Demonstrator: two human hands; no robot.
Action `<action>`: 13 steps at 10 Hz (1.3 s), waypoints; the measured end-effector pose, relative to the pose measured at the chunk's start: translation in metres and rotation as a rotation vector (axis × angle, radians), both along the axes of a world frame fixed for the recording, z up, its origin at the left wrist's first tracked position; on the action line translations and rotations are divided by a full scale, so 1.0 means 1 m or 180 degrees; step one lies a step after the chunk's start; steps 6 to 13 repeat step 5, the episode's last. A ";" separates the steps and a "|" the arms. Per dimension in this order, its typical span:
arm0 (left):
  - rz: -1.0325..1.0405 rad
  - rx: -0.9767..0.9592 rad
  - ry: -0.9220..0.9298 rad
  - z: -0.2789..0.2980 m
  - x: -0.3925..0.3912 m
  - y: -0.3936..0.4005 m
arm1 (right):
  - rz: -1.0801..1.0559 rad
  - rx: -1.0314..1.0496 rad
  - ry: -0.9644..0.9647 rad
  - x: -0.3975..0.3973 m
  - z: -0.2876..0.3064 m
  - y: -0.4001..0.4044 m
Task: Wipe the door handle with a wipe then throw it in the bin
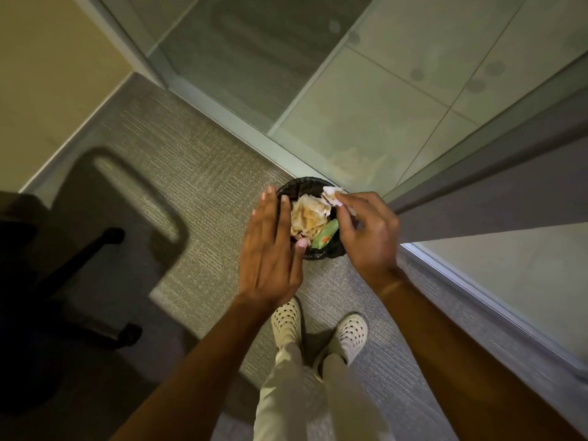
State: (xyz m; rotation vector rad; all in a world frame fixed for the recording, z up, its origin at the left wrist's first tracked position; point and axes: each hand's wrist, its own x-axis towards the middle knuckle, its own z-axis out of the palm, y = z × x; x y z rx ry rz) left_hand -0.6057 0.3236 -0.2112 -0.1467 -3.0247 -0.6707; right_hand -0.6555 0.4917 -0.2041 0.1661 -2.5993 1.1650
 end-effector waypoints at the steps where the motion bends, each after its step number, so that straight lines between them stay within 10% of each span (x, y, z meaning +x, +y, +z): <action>1: 0.0005 -0.0012 -0.0054 -0.008 0.002 -0.003 | 0.0157 0.0290 -0.0330 -0.012 -0.020 -0.007; 3: 0.0065 -0.0105 -0.0215 -0.013 0.006 -0.009 | 0.0392 0.1098 -0.1421 -0.009 -0.042 -0.011; 13: 0.0052 0.0013 -0.0172 0.001 0.000 -0.002 | 0.0271 0.1156 -0.1342 -0.005 -0.022 0.000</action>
